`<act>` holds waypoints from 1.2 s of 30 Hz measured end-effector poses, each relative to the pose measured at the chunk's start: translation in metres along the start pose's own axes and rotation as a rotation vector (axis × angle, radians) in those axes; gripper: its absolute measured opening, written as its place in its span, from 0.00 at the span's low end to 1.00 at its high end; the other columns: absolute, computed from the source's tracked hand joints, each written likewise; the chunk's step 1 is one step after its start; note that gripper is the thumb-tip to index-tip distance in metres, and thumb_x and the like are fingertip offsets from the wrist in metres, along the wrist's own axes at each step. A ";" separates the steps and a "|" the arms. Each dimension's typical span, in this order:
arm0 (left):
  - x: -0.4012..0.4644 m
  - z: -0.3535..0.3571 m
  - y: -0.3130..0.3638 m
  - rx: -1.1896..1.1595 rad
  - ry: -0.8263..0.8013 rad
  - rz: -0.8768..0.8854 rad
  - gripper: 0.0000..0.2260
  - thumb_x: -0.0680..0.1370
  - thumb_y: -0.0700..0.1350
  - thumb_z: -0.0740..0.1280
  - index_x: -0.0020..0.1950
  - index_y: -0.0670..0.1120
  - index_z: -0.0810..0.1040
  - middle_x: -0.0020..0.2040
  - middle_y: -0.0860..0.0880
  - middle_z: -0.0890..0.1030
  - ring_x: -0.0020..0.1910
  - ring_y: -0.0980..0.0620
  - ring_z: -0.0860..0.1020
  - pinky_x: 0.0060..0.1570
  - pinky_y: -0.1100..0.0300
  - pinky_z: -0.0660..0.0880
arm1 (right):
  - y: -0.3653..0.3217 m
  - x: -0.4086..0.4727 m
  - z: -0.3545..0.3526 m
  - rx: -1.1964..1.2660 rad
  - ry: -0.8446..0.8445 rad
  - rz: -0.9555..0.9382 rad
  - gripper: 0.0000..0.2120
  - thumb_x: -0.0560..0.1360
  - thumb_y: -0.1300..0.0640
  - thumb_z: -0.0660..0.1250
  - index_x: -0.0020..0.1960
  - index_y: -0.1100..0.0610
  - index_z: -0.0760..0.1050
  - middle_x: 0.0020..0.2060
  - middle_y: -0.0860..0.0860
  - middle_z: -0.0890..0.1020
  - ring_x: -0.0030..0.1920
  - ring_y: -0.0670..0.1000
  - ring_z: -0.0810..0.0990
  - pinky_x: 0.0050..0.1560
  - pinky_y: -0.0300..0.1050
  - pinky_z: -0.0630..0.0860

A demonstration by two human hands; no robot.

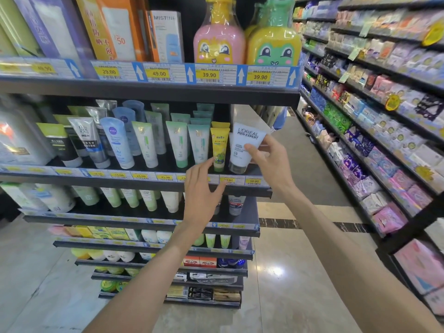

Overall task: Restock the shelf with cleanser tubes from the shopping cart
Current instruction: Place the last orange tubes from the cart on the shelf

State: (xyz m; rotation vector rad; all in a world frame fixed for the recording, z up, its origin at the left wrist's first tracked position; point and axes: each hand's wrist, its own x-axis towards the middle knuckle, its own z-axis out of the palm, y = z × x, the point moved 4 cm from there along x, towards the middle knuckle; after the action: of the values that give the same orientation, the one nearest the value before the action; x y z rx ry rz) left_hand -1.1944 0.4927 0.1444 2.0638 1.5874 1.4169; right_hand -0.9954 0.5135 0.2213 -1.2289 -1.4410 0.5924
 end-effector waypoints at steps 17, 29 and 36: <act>-0.004 0.006 -0.034 0.346 -0.081 0.154 0.23 0.80 0.47 0.72 0.74 0.49 0.73 0.67 0.46 0.75 0.74 0.43 0.69 0.81 0.42 0.52 | 0.040 0.004 0.021 -0.161 -0.110 0.112 0.15 0.78 0.51 0.73 0.62 0.48 0.74 0.52 0.39 0.82 0.51 0.36 0.81 0.51 0.39 0.80; -0.005 0.006 -0.034 0.356 -0.073 0.157 0.22 0.80 0.48 0.72 0.73 0.48 0.74 0.66 0.46 0.75 0.73 0.43 0.69 0.81 0.42 0.53 | 0.042 -0.001 0.017 -0.210 -0.149 0.119 0.18 0.80 0.54 0.71 0.67 0.51 0.74 0.58 0.42 0.82 0.53 0.40 0.81 0.54 0.41 0.80; -0.005 0.005 -0.031 0.379 -0.097 0.159 0.24 0.80 0.49 0.71 0.75 0.48 0.72 0.67 0.45 0.74 0.74 0.42 0.68 0.81 0.41 0.53 | 0.041 -0.004 0.016 -0.265 -0.135 0.120 0.15 0.80 0.55 0.71 0.66 0.51 0.74 0.54 0.39 0.79 0.46 0.31 0.78 0.43 0.29 0.74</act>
State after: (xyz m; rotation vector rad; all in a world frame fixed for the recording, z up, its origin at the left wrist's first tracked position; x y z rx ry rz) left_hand -1.2110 0.5029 0.1194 2.4753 1.7996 1.1033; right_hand -0.9963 0.5278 0.1790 -1.5155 -1.6046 0.5878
